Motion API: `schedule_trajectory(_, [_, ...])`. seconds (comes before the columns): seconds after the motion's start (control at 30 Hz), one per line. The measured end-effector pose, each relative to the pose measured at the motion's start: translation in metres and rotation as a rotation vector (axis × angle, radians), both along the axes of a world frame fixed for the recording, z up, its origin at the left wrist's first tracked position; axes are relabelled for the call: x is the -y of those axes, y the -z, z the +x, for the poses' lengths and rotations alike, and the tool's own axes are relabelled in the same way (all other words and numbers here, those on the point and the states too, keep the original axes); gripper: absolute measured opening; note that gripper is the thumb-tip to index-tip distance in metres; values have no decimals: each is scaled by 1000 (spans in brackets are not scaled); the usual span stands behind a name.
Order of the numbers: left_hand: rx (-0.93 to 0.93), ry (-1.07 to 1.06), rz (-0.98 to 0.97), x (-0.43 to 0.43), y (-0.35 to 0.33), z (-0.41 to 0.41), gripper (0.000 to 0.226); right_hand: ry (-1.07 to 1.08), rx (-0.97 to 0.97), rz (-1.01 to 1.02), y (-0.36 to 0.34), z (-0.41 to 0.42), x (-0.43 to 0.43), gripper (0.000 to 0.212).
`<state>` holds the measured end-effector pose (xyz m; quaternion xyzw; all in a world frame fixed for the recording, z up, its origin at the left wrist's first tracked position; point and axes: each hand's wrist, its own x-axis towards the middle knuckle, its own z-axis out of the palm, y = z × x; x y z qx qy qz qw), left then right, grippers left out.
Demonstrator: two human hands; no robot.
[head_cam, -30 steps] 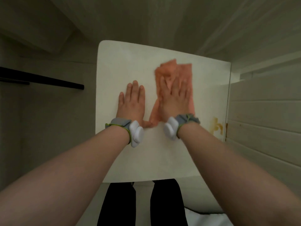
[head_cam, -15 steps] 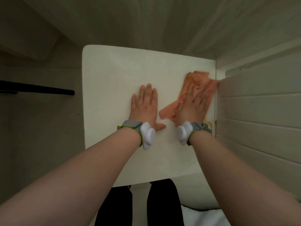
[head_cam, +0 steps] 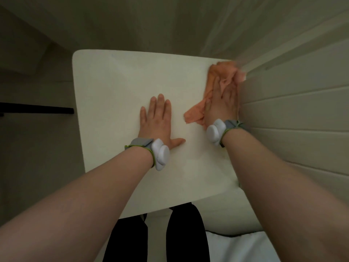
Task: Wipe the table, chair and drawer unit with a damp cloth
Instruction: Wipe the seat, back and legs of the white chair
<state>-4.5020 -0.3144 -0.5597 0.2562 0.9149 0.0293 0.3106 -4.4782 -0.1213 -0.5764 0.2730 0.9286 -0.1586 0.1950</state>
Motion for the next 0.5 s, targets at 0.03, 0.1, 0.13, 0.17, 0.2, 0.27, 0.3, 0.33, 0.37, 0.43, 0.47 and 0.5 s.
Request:
schedule_trajectory(0.03, [0,0,1,0,0,0,118,3,-1,5,-1,13,4,64])
schedule_trajectory(0.1, [-19,-2,4,-1,-1,2,115,11,-4,17,-4,38,14,65])
schedule_trajectory(0.13, [-38,-1,9,-1,-1,5,114,22,2,13,-5,49,19,65])
schedule_trajectory(0.17, [-54,5,22,-2,-2,10,112,36,16,7,-7,59,23,65])
schedule_trajectory(0.2, [-60,18,36,-2,-3,17,111,47,32,6,-9,69,26,65])
schedule_trajectory(0.27, [-38,52,61,0,-5,34,110,46,56,9,-12,90,33,65])
schedule_trajectory(0.3, [-20,67,67,3,-6,43,109,49,64,2,-14,101,36,65])
schedule_trajectory(0.33, [-9,80,70,6,-5,51,109,55,72,-9,-15,109,39,65])
schedule_trajectory(0.37, [0,92,70,9,-5,58,109,70,80,-15,-16,118,42,65])
schedule_trajectory(0.43, [2,119,66,17,-4,69,109,82,93,3,-17,136,49,64])
schedule_trajectory(0.47, [3,127,67,22,-4,74,110,77,93,16,-19,145,53,64])
schedule_trajectory(0.5, [7,126,61,24,-4,74,110,71,84,27,-18,151,55,64])
